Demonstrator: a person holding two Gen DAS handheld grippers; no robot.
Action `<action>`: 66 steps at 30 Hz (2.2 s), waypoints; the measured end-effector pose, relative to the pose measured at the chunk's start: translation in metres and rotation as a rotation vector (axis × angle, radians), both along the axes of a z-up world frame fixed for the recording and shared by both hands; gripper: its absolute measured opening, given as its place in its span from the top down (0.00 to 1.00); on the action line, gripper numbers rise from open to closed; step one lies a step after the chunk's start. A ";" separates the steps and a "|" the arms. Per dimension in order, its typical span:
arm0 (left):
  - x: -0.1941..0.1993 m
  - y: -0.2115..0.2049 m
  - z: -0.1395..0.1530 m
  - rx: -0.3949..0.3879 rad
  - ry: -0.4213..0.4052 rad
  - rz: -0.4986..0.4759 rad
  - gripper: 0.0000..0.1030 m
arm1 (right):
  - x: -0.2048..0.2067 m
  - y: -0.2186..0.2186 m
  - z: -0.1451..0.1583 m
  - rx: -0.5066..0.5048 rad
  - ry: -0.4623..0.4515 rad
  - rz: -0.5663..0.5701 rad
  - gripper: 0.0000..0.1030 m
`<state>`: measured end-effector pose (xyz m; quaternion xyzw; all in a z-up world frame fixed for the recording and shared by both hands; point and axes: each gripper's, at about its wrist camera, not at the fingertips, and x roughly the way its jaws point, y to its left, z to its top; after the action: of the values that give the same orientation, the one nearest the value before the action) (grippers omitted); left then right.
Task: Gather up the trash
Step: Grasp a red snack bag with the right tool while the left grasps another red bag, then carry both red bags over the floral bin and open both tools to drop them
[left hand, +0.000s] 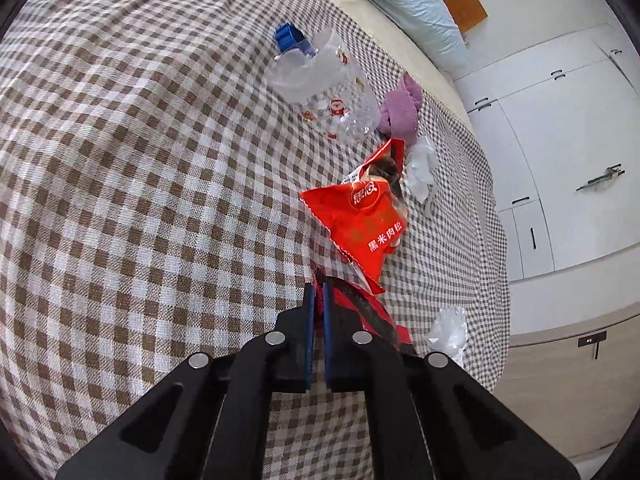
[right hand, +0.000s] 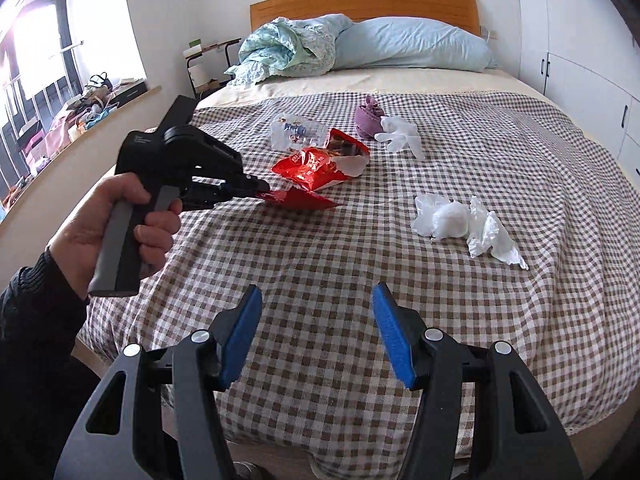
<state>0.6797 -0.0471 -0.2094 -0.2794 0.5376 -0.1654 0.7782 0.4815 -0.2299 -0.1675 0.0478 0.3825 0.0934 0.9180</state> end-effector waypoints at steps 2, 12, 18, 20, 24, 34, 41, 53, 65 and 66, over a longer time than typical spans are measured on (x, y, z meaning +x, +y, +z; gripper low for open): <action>-0.009 0.008 0.018 0.042 -0.044 0.009 1.00 | 0.015 -0.001 0.001 0.012 0.003 -0.016 0.46; -0.040 0.085 0.103 0.186 -0.306 0.190 1.00 | 0.134 0.060 -0.005 -0.162 -0.002 0.066 0.44; -0.033 0.106 0.094 0.141 -0.271 0.203 1.00 | 0.195 0.140 -0.061 -0.671 0.011 0.156 0.40; -0.032 0.113 0.094 0.128 -0.269 0.205 1.00 | 0.207 0.148 -0.072 -0.736 -0.004 0.149 0.40; -0.029 0.116 0.089 0.093 -0.257 0.197 1.00 | 0.238 0.128 -0.075 -0.637 0.083 0.097 0.67; -0.021 0.106 0.088 0.080 -0.259 0.155 1.00 | 0.174 0.052 0.023 -0.103 0.034 0.032 0.92; -0.028 0.087 0.088 0.121 -0.270 0.123 1.00 | 0.141 0.025 0.020 0.013 0.067 0.007 0.92; -0.084 -0.022 0.120 0.184 -0.427 -0.116 1.00 | -0.026 -0.066 0.051 0.055 0.008 -0.139 0.92; -0.254 -0.213 0.152 0.035 -0.467 -0.633 1.00 | -0.247 -0.231 -0.056 0.298 0.200 -0.478 0.92; -0.267 -0.227 0.146 0.047 -0.454 -0.668 1.00 | -0.260 -0.237 -0.073 0.338 0.230 -0.494 0.92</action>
<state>0.4128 -0.2744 -0.0634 -0.0279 0.4170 -0.4541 0.7868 0.2214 -0.4669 -0.2407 0.3013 0.4398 -0.0763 0.8426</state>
